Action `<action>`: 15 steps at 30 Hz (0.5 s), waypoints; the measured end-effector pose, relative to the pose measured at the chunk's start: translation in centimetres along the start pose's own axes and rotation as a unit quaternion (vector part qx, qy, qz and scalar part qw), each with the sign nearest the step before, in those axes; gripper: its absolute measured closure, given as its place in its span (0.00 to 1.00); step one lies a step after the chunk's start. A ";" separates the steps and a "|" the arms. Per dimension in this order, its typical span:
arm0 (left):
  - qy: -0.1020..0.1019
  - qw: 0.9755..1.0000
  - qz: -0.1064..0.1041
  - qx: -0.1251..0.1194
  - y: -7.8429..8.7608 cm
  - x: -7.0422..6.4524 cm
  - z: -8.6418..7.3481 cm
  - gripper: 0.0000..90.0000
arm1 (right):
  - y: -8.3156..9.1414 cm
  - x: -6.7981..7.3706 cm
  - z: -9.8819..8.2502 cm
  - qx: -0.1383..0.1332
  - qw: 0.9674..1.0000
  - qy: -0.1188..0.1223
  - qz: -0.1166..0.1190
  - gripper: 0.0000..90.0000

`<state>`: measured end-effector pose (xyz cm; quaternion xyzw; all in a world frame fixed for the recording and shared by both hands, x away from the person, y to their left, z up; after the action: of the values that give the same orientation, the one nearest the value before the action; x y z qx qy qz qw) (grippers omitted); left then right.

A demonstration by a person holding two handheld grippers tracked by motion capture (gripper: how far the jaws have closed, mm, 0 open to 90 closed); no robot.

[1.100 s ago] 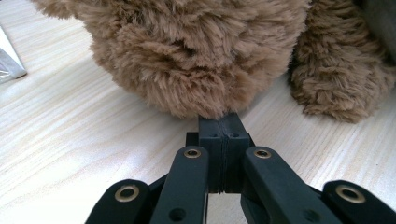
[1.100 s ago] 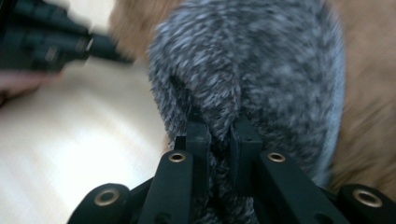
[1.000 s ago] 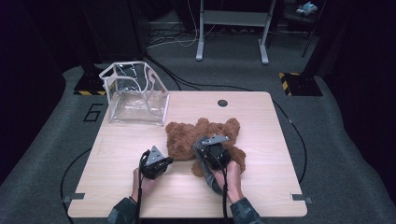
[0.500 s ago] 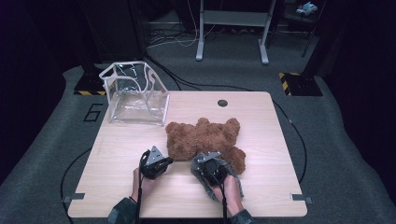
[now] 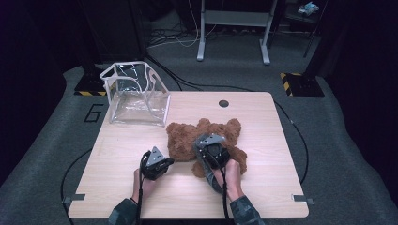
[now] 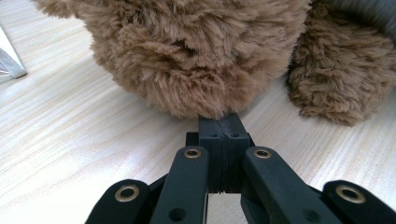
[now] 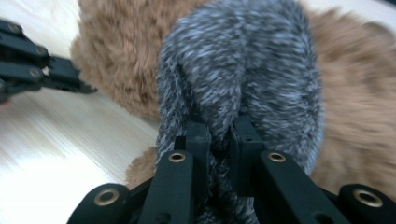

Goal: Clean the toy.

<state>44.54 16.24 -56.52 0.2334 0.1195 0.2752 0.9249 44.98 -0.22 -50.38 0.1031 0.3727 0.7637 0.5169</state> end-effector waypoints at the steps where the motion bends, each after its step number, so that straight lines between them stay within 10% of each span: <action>1: -0.001 1.000 -0.001 0.001 0.0 0.0 0.0 1.00 | -0.4 0.3 -0.3 0.003 1.000 0.006 0.001 0.90; 10: 0.001 1.000 0.000 0.001 0.0 0.0 0.0 1.00 | -0.3 2.5 -4.0 0.051 0.996 0.012 0.070 0.90; 15: 0.001 1.000 0.003 -0.002 0.1 0.1 0.0 0.98 | 1.7 0.3 -4.7 0.028 0.997 -0.028 0.072 0.90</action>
<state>44.64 16.35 -56.47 0.2317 0.1192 0.2786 0.9244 41.12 -2.48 -52.54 0.1658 0.3707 0.7850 0.4678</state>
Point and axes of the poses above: each handheld gripper's, and its own axes: y roughly backward along the jaws, z roughly out of its top, x roughly to its left, the point moved 8 cm from there along -y, roughly forward along the jaws, and after that the axes turned 12 degrees about -z, right-handed, at the moved point
